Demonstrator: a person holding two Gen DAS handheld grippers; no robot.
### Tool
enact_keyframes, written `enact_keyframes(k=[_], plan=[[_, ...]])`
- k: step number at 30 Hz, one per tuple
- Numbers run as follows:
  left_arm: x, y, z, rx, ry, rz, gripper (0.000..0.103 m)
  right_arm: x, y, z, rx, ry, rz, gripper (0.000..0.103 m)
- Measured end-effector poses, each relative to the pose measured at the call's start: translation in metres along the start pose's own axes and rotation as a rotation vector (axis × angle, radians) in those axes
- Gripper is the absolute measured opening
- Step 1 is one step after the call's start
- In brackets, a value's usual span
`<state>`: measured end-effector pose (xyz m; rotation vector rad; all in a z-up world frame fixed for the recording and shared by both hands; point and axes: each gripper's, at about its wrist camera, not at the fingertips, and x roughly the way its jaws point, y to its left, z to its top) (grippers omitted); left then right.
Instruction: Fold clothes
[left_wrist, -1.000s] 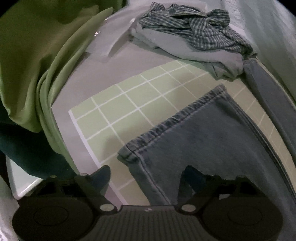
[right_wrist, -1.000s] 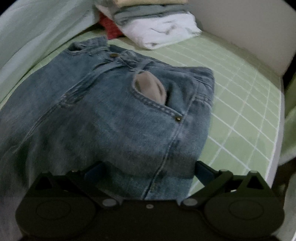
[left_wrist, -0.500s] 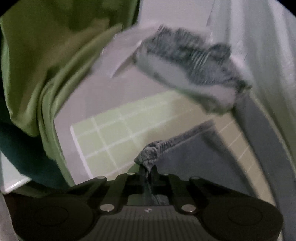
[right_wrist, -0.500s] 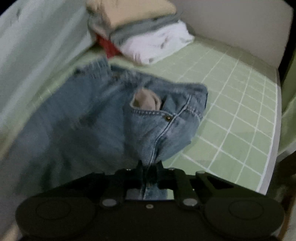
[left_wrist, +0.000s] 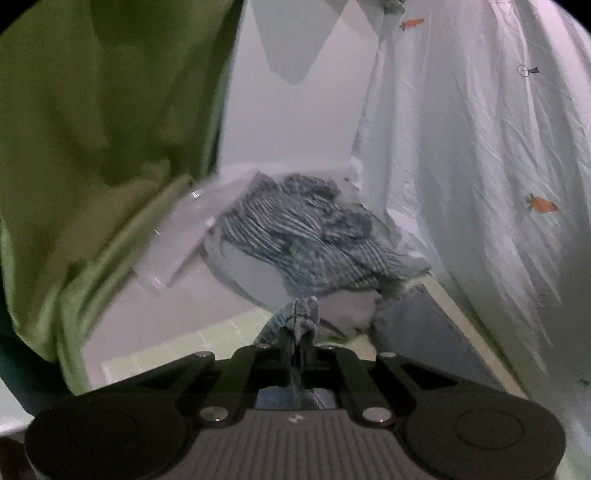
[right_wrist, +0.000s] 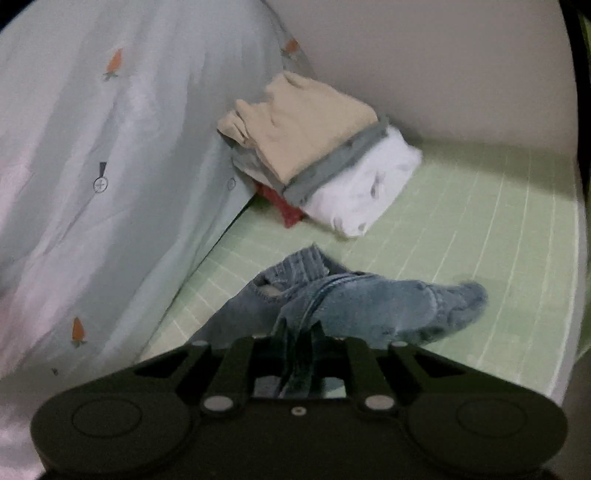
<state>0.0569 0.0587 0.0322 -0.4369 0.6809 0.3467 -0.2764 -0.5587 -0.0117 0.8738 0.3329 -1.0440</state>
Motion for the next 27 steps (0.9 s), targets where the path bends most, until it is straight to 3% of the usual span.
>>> enact_keyframes(k=[3, 8, 13, 15, 17, 19, 21, 22, 24, 27], plan=[[0.018, -0.017, 0.005, 0.044, 0.002, 0.033, 0.005, 0.011, 0.008, 0.001, -0.027, -0.007, -0.019, 0.011], [0.055, -0.063, 0.026, 0.064, 0.007, 0.017, 0.005, 0.036, 0.028, 0.020, -0.006, -0.002, -0.028, 0.011], [0.122, -0.158, 0.053, 0.130, 0.005, -0.071, 0.005, 0.091, 0.075, 0.053, 0.029, 0.010, -0.057, 0.011], [0.158, -0.208, 0.062, 0.197, -0.022, -0.166, 0.006, 0.130, 0.097, 0.065, 0.026, 0.028, -0.079, 0.012], [0.195, -0.254, 0.067, 0.246, 0.016, -0.191, 0.026, 0.176, 0.120, 0.071, -0.016, 0.046, -0.101, 0.016], [0.217, -0.276, 0.062, 0.254, 0.076, -0.163, 0.046, 0.217, 0.139, 0.073, -0.091, 0.066, -0.135, 0.047], [0.220, -0.270, 0.042, 0.245, 0.065, -0.134, 0.064, 0.226, 0.150, 0.067, -0.145, 0.068, -0.164, 0.050], [0.220, -0.260, 0.030, 0.244, 0.081, -0.098, 0.076, 0.223, 0.150, 0.061, -0.165, 0.071, -0.166, 0.062], [0.222, -0.238, 0.007, 0.241, 0.128, -0.016, 0.079, 0.210, 0.144, 0.043, -0.196, 0.080, -0.176, 0.084], [0.227, -0.199, -0.026, 0.190, 0.240, 0.063, 0.079, 0.194, 0.123, 0.014, -0.166, 0.137, -0.210, 0.084]])
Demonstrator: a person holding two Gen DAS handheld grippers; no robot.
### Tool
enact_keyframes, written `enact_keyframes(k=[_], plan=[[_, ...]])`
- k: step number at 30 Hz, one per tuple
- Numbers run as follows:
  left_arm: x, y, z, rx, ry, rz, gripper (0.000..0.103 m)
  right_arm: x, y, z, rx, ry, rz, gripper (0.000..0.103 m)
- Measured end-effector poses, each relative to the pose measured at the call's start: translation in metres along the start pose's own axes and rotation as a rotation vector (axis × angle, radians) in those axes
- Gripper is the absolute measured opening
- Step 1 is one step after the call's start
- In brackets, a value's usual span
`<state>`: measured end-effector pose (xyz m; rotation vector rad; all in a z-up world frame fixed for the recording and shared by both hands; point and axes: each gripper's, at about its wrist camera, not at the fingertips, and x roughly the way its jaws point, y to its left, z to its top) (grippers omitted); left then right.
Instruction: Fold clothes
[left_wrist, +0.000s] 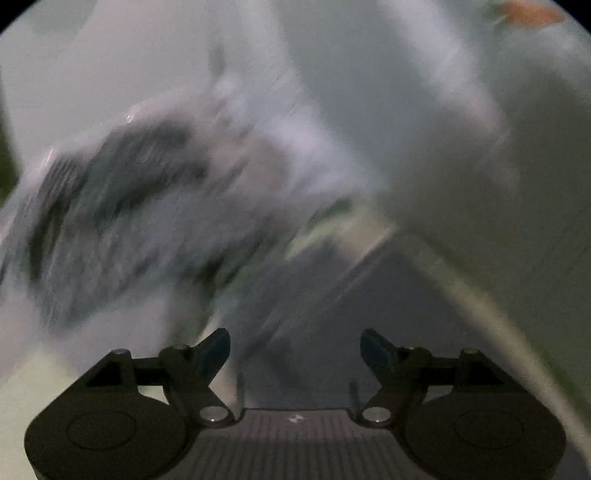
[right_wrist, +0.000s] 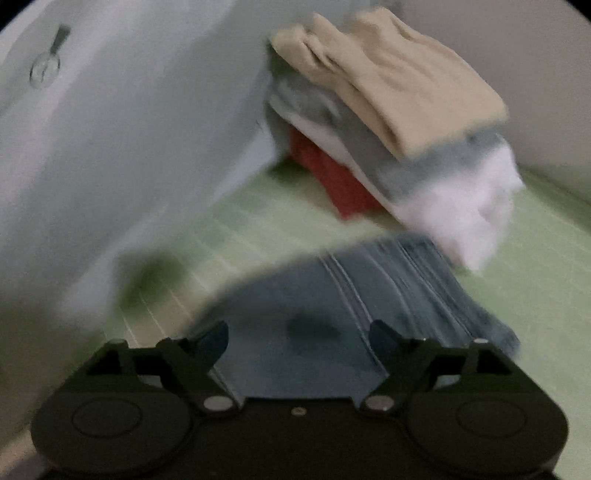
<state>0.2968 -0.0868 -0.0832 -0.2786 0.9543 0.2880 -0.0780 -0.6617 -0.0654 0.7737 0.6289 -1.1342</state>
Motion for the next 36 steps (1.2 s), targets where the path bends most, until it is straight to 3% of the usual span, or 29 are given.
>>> enact_keyframes(k=[2, 10, 12, 14, 15, 16, 18, 20, 21, 24, 29, 32, 36], plan=[[0.009, 0.013, -0.015, -0.021, 0.065, -0.011, 0.078, -0.004, -0.013, -0.022, 0.022, 0.045, -0.014, 0.084], [0.017, -0.004, -0.022, -0.010, 0.060, -0.080, 0.078, 0.013, -0.024, -0.065, 0.192, 0.218, -0.012, 0.094], [0.020, -0.012, -0.023, 0.000, 0.070, -0.079, 0.069, 0.015, -0.019, -0.067, 0.196, 0.210, -0.001, 0.095], [0.020, -0.017, -0.023, 0.007, 0.074, -0.071, 0.039, 0.016, -0.013, -0.067, 0.179, 0.196, -0.002, 0.089], [0.019, -0.017, -0.023, 0.014, 0.068, -0.063, 0.024, 0.016, -0.010, -0.066, 0.163, 0.186, -0.017, 0.078], [0.018, -0.018, -0.023, 0.021, 0.062, -0.055, 0.009, 0.015, -0.010, -0.065, 0.147, 0.170, -0.033, 0.058], [0.014, -0.015, -0.025, 0.027, 0.056, -0.054, 0.008, 0.012, -0.015, -0.063, 0.127, 0.145, -0.041, 0.025], [0.003, -0.004, -0.027, 0.045, 0.064, -0.070, 0.008, 0.010, -0.031, -0.062, 0.137, 0.133, 0.005, 0.016], [-0.003, 0.002, -0.029, 0.052, 0.062, -0.077, 0.008, 0.008, -0.041, -0.060, 0.142, 0.129, 0.024, 0.006], [-0.033, 0.029, -0.054, 0.050, 0.082, -0.101, 0.008, 0.003, -0.068, -0.049, 0.128, 0.096, 0.025, 0.004], [-0.076, 0.083, -0.126, 0.024, 0.144, -0.096, 0.009, 0.003, -0.124, -0.042, 0.118, 0.088, 0.031, 0.004], [-0.098, 0.118, -0.161, -0.020, 0.170, -0.102, 0.010, -0.002, -0.135, -0.046, -0.007, 0.068, 0.027, 0.004], [-0.123, 0.159, -0.181, -0.077, 0.162, -0.068, 0.017, -0.010, -0.132, -0.056, -0.177, 0.054, 0.016, 0.011]])
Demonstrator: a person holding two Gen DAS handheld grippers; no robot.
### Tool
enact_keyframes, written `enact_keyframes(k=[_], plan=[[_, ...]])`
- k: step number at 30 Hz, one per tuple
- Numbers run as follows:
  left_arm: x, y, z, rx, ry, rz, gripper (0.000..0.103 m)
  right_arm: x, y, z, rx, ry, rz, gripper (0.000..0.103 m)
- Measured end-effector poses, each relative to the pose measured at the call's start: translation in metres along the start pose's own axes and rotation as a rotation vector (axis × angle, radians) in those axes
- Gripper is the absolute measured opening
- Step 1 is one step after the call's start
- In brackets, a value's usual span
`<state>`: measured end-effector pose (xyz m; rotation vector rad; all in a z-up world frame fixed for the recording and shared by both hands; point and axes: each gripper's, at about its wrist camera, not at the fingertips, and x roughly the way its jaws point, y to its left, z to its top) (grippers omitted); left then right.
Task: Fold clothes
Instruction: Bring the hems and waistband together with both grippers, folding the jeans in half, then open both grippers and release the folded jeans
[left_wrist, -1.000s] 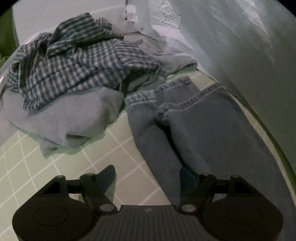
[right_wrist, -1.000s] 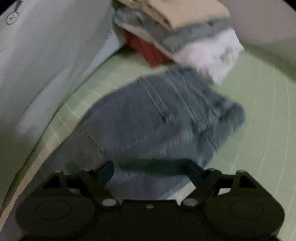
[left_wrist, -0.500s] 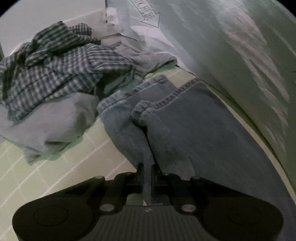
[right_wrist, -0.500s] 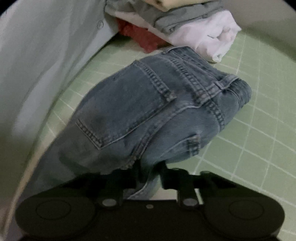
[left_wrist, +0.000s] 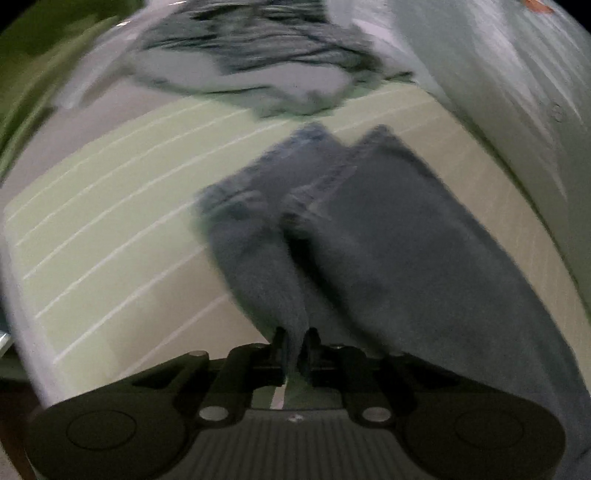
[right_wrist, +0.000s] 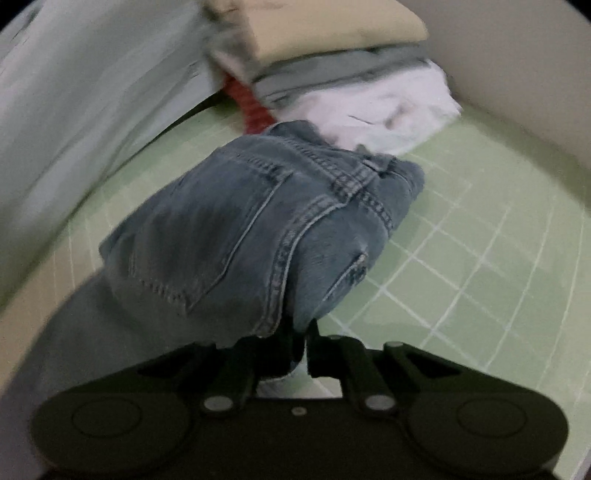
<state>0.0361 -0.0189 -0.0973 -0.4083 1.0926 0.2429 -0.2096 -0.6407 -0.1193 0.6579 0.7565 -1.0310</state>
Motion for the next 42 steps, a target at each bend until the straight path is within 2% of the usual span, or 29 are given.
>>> enact_keyframes(k=[2, 4, 5, 6, 7, 8, 10, 12, 13, 14, 17, 22, 28, 31, 33, 36, 37, 40, 42], plan=[[-0.009, 0.013, -0.001, 0.003, -0.031, 0.096, 0.016, -0.005, 0.004, -0.004, -0.065, -0.005, -0.020, 0.012], [-0.019, 0.027, 0.003, -0.009, -0.061, 0.133, 0.015, -0.013, 0.010, -0.009, -0.119, -0.015, -0.045, 0.017], [-0.024, 0.031, 0.006, -0.012, -0.076, 0.118, 0.019, -0.020, 0.014, -0.013, -0.139, -0.022, -0.052, 0.020], [-0.029, 0.035, 0.009, -0.013, -0.092, 0.095, 0.021, -0.026, 0.018, -0.016, -0.160, -0.030, -0.058, 0.030], [-0.034, 0.039, 0.013, -0.015, -0.107, 0.071, 0.027, -0.034, 0.023, -0.020, -0.175, -0.044, -0.059, 0.046], [-0.036, 0.037, 0.017, -0.004, -0.120, 0.056, 0.035, -0.043, 0.029, -0.025, -0.185, -0.064, -0.051, 0.052], [-0.032, 0.030, 0.025, 0.019, -0.127, 0.026, 0.049, -0.058, 0.041, -0.034, -0.203, -0.103, -0.031, 0.073], [-0.024, 0.023, 0.031, 0.027, -0.108, -0.017, 0.056, -0.074, 0.055, -0.044, -0.224, -0.146, -0.013, 0.088], [-0.017, 0.018, 0.034, 0.031, -0.091, -0.033, 0.061, -0.082, 0.062, -0.048, -0.235, -0.168, -0.003, 0.091], [-0.010, 0.014, 0.037, 0.035, -0.075, -0.050, 0.065, -0.089, 0.070, -0.053, -0.251, -0.185, 0.008, 0.091], [0.006, 0.002, 0.043, 0.079, -0.043, -0.063, 0.067, -0.102, 0.091, -0.068, -0.319, -0.190, 0.033, 0.093], [0.023, -0.009, 0.051, 0.126, -0.011, -0.079, 0.067, -0.103, 0.115, -0.092, -0.427, -0.161, -0.019, 0.093], [0.038, -0.005, 0.056, 0.091, 0.027, -0.079, 0.068, -0.084, 0.142, -0.110, -0.594, -0.133, -0.079, 0.093], [0.041, -0.004, 0.057, 0.085, 0.020, -0.082, 0.069, -0.074, 0.163, -0.111, -0.680, -0.160, -0.090, 0.090], [0.041, -0.006, 0.058, 0.079, 0.015, -0.078, 0.070, -0.074, 0.173, -0.101, -0.660, -0.204, -0.060, 0.087], [0.041, -0.006, 0.058, 0.066, 0.008, -0.079, 0.074, -0.090, 0.176, -0.075, -0.498, -0.327, 0.025, 0.087], [0.041, -0.006, 0.058, 0.062, 0.004, -0.080, 0.075, -0.091, 0.176, -0.070, -0.466, -0.338, 0.036, 0.088], [0.042, -0.009, 0.057, 0.064, -0.008, -0.068, 0.078, -0.083, 0.178, -0.061, -0.446, -0.317, 0.026, 0.091], [0.043, -0.012, 0.056, 0.070, -0.010, -0.052, 0.078, -0.069, 0.182, -0.067, -0.533, -0.277, -0.042, 0.089]])
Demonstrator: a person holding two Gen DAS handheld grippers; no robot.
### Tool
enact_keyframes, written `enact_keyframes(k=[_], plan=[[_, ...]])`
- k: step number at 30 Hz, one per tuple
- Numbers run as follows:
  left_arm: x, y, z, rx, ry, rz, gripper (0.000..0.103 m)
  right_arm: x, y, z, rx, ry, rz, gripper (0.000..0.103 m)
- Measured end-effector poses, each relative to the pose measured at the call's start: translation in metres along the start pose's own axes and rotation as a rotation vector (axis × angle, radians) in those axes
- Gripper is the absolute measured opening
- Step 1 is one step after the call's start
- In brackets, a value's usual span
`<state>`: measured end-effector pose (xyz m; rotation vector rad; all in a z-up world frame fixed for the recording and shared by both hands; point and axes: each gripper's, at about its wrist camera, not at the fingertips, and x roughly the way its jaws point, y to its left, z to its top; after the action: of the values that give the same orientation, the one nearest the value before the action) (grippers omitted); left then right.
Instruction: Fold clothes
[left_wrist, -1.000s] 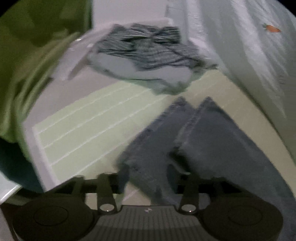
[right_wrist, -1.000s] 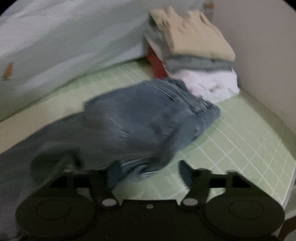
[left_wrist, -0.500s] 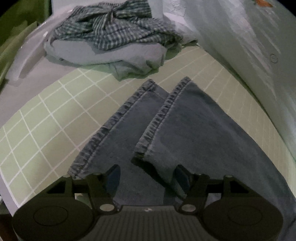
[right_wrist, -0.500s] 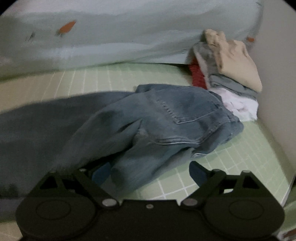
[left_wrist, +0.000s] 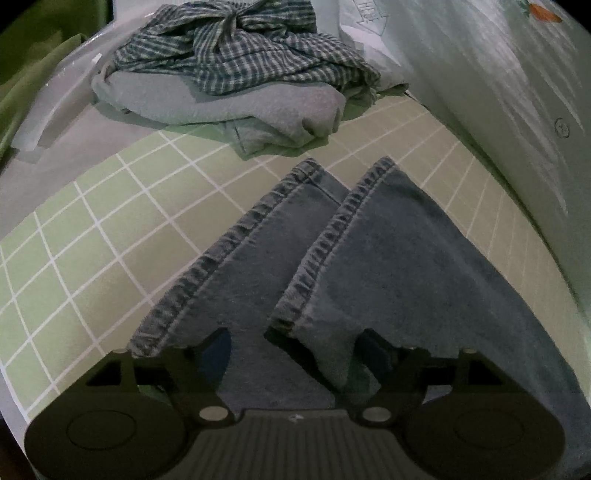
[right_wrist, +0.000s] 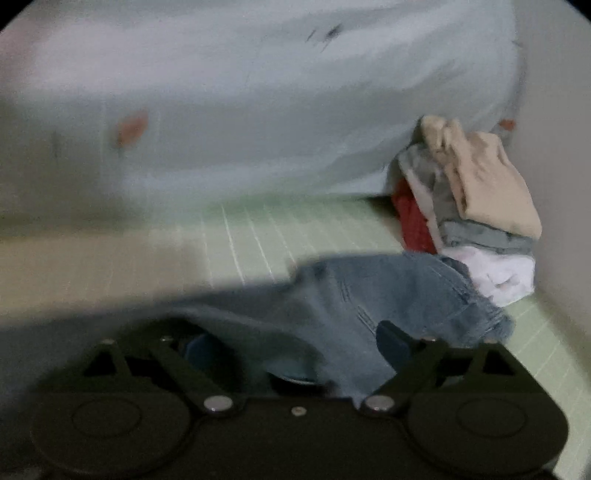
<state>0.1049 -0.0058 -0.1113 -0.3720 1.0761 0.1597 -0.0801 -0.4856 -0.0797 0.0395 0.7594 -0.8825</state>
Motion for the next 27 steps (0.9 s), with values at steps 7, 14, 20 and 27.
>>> enact_keyframes(k=[7, 14, 20, 27], plan=[[0.003, -0.003, 0.004, -0.015, 0.003, 0.010, 0.075, 0.008, 0.018, -0.024, -0.249, 0.030, -0.069, 0.082], [0.003, -0.010, 0.006, 0.021, -0.003, 0.006, 0.011, 0.012, 0.010, -0.023, -0.258, 0.045, -0.061, 0.014], [-0.035, -0.005, 0.017, 0.035, -0.123, -0.063, 0.008, -0.007, -0.017, -0.023, -0.153, 0.007, -0.089, 0.007], [-0.134, 0.026, 0.002, 0.021, -0.328, -0.115, 0.008, -0.054, -0.051, -0.050, -0.079, -0.010, -0.095, 0.005]])
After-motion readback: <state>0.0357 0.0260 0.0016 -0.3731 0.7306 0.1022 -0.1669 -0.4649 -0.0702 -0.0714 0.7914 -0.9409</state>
